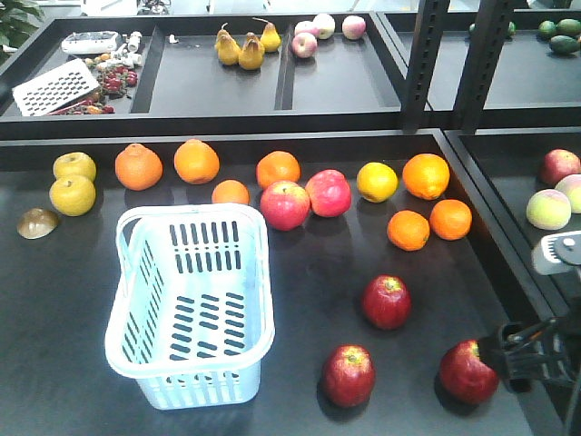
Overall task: Pick three apples into basket with both arms
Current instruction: 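Open the left gripper, release the handle and withdraw it, then grasp the red apple nearest the robot with the right gripper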
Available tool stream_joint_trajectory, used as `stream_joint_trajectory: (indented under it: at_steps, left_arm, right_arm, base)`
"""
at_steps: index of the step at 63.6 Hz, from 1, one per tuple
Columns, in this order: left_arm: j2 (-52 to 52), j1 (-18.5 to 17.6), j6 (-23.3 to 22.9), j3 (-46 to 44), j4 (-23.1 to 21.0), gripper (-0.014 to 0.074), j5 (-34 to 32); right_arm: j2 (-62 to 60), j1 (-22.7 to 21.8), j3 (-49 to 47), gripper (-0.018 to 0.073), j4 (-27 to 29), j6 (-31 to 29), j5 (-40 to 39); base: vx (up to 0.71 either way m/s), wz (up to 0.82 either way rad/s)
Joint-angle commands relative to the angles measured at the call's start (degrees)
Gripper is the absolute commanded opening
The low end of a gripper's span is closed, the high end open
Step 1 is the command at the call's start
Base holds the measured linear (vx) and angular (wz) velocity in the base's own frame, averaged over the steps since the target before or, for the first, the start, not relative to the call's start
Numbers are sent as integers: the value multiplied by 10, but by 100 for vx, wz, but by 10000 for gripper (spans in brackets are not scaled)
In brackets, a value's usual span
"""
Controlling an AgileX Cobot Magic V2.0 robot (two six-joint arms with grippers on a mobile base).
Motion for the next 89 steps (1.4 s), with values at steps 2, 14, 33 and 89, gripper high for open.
stream_joint_trajectory:
  at_steps: [2,14,33,89]
  left_arm:
    - [-1,1,-5,-12,0,575,-36]
    - [-1,1,-5,-12,0,575,-36]
    - [-1,1,-5,-12,0,575,-36]
    - [-1,1,-5,-12,0,575,-35]
  right_arm:
    - [37,0,-21,719,88,-113,-32]
    - [134,6,-45,712,241,-265,16]
    - [293,130,-131,708,189,-252,-27]
    - [589,160,-249,557,177,-205,-94]
  base:
    - [0,0]
    - [0,0]
    - [0,0]
    - [0,0]
